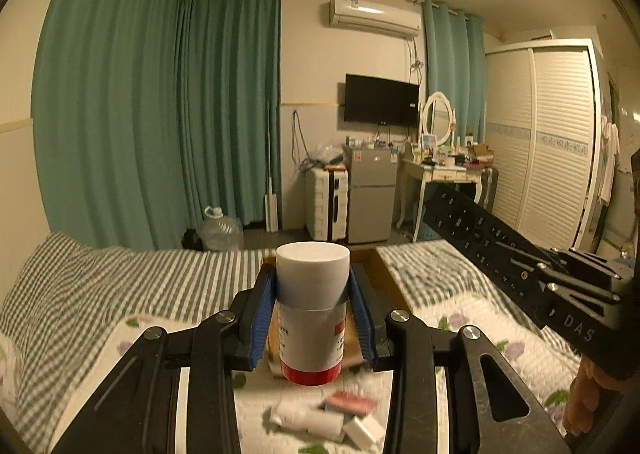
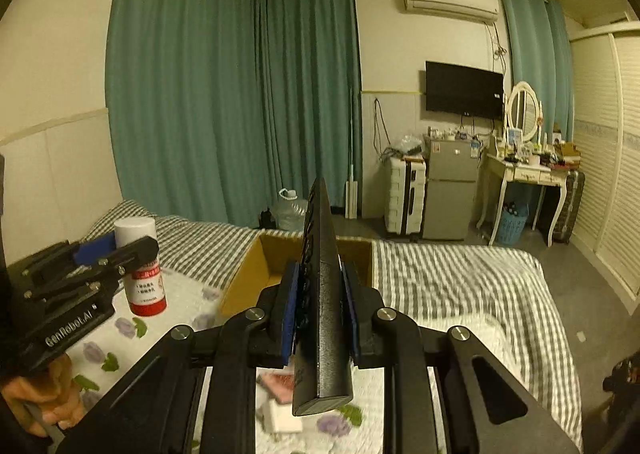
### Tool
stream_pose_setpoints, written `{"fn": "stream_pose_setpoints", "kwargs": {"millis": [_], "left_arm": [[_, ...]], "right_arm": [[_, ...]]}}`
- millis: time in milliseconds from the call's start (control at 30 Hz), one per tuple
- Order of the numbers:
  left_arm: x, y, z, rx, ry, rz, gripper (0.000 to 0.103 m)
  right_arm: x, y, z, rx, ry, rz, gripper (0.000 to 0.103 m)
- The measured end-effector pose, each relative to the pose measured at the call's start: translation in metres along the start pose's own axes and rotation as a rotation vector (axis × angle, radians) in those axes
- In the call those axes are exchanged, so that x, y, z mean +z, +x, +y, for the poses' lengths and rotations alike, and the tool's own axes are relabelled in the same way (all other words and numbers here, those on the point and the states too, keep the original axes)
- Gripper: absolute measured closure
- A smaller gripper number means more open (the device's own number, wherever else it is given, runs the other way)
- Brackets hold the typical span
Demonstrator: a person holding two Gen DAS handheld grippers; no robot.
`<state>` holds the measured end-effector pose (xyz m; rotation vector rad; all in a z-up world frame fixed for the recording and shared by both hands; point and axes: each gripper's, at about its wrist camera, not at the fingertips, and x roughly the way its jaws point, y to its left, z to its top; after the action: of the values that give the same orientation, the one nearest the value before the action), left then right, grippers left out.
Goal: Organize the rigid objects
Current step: 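Carry the bottle and remote into the cardboard box and open both tools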
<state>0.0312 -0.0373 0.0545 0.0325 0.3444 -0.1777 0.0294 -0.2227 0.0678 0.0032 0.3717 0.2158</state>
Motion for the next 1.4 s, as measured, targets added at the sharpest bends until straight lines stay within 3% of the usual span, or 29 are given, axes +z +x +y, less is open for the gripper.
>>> {"fn": "stream_pose_setpoints", "kwargs": {"millis": [267, 567, 867, 1133, 1400], "left_arm": [[0.033, 0.059, 0.005, -0.023, -0.005, -0.011, 0.066], [0.027, 0.133, 0.014, -0.02, -0.021, 0.049, 0.066], [-0.023, 0.208, 0.019, -0.011, -0.019, 0.195, 0.066], [-0.074, 0.267, 0.014, -0.022, 0.011, 0.355, 0.066], [-0.079, 0.274, 0.003, -0.005, 0.054, 0.369, 0.066]], "right_arm": [[0.026, 0.044, -0.004, 0.013, -0.035, -0.018, 0.083], [0.033, 0.112, 0.005, 0.04, -0.125, -0.001, 0.083], [-0.011, 0.187, 0.001, 0.06, -0.142, 0.103, 0.083], [-0.061, 0.244, -0.016, 0.093, -0.115, 0.251, 0.083], [-0.093, 0.285, -0.016, 0.062, -0.177, 0.332, 0.083]]}}
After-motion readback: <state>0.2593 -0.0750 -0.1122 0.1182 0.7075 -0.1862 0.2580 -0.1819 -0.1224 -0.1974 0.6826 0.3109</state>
